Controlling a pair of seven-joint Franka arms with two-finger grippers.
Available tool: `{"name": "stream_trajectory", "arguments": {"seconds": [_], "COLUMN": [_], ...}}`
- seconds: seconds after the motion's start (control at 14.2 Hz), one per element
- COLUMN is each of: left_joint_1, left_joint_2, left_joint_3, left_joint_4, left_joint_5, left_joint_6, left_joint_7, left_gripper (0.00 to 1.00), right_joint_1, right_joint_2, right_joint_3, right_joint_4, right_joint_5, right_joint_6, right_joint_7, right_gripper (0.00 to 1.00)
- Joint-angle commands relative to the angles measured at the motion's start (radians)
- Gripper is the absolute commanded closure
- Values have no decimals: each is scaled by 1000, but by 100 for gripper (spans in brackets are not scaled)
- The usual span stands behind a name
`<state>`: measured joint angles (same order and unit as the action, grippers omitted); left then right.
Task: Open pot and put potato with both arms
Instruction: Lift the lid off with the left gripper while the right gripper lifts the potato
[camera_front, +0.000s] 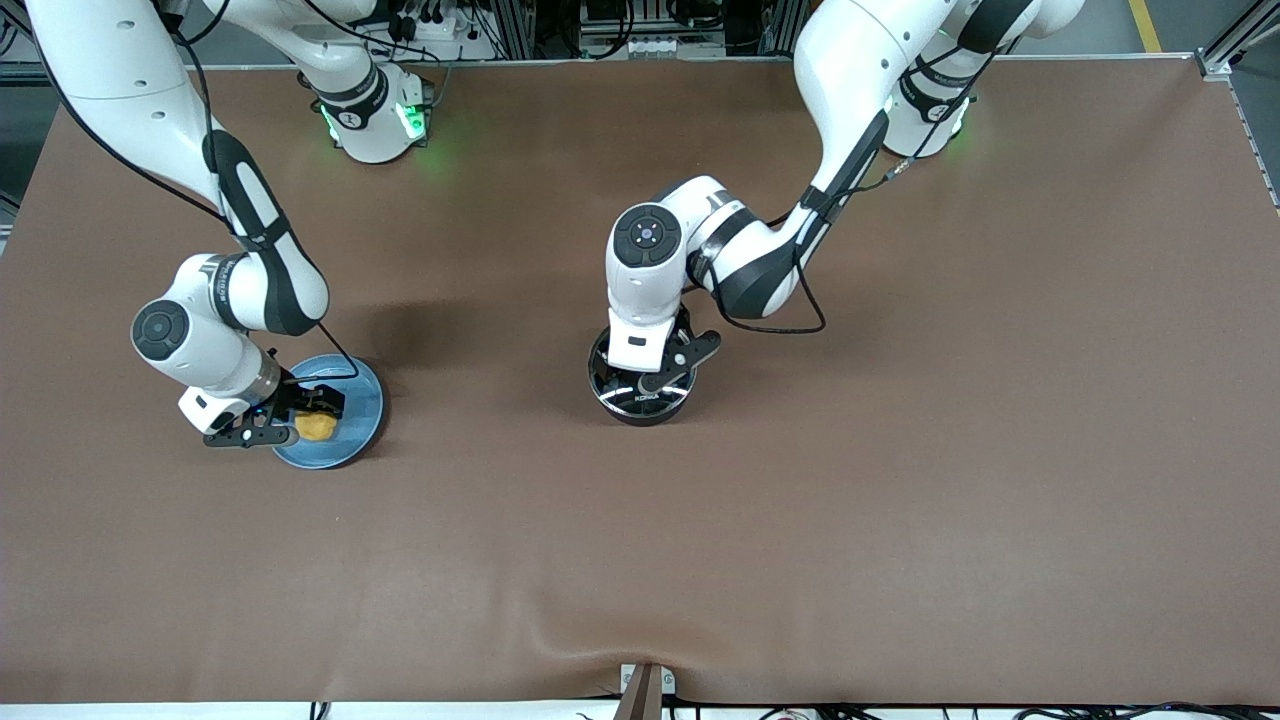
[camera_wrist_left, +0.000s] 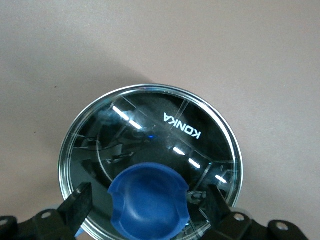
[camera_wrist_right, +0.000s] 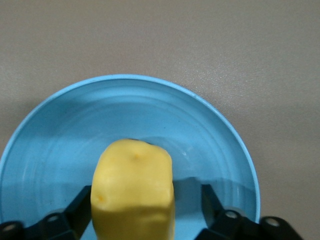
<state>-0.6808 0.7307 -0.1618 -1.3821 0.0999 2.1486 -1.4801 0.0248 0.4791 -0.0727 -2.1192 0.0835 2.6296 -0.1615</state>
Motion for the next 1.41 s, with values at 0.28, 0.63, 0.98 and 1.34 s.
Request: {"name": "stream_trajectory", "arguments": {"seconds": [0.28,0.63,0.98,1.34], "left_joint_1": [-11,-5,49,136], "left_joint_2": [15,-14,-89,-175], "left_joint_3": [7,7,13,8], "left_joint_4": [23,25,25,20], "left_joint_5": [32,30,34,23], "left_joint_6": [-1,-1,-10,-91], "left_joint_7": [-9,-19,0,68], "left_gripper": [76,100,100,100], "right_joint_1": [-32,-55,-62,-59], "right_joint_2": [-30,-115,-140,-140], "right_joint_3": [30,28,25,25], "right_joint_4": [-7,73,264,432], "right_joint_5": [2,4,2,1], "right_joint_6": [3,-201,-484,-680], "right_joint_7": [-18,-82,-101,-95], "right_gripper": [84,95,99,100]}}
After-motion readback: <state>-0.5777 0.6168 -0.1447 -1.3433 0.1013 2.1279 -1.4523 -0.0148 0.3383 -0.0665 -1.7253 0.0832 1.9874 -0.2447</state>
